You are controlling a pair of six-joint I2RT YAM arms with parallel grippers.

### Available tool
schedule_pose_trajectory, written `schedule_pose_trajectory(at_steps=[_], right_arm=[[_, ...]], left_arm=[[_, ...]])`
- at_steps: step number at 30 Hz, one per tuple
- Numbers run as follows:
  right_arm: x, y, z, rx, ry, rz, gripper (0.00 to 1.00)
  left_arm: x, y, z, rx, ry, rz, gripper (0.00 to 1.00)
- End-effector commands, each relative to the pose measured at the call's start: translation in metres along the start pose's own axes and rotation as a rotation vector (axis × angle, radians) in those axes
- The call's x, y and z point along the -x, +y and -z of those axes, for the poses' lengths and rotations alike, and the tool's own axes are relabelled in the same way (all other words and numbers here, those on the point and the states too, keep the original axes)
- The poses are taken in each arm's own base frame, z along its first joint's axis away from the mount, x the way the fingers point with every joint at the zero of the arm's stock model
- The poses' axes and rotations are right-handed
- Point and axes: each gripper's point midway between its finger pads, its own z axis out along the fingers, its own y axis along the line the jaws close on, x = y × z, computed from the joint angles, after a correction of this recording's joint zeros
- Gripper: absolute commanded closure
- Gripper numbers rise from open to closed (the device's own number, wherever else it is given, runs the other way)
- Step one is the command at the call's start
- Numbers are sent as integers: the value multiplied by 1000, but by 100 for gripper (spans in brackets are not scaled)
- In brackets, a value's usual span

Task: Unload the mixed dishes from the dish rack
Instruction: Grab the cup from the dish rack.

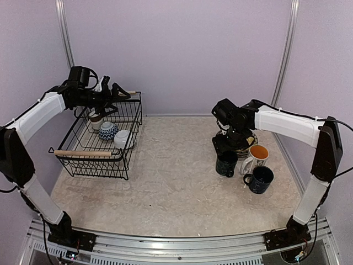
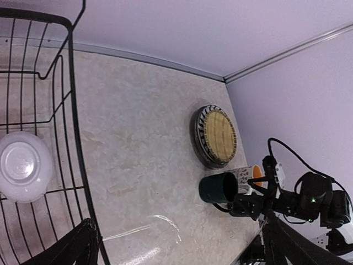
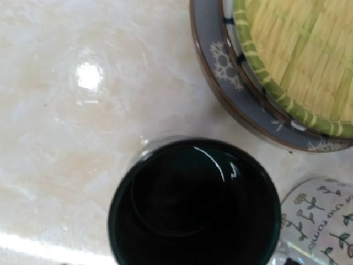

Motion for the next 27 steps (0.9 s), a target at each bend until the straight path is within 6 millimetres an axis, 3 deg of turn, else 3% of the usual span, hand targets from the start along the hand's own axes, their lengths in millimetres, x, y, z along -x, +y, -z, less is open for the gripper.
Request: schedule_pose_trajectory(at_steps=[1,11,18,27], right_arm=[[16,1,20,36,-141,1,17],[22,-7,54,104,-339,5,4],[22,-8,68,142,-396,7,0],[22,-8,78,163,-426,8,0]], left_arm=[[21,59,6,243,-57,-41,2],[68,175,27,790,-186,-115,1],[94,259,23,956,-192,-31,1],[115,311,1,1030,-177,4,1]])
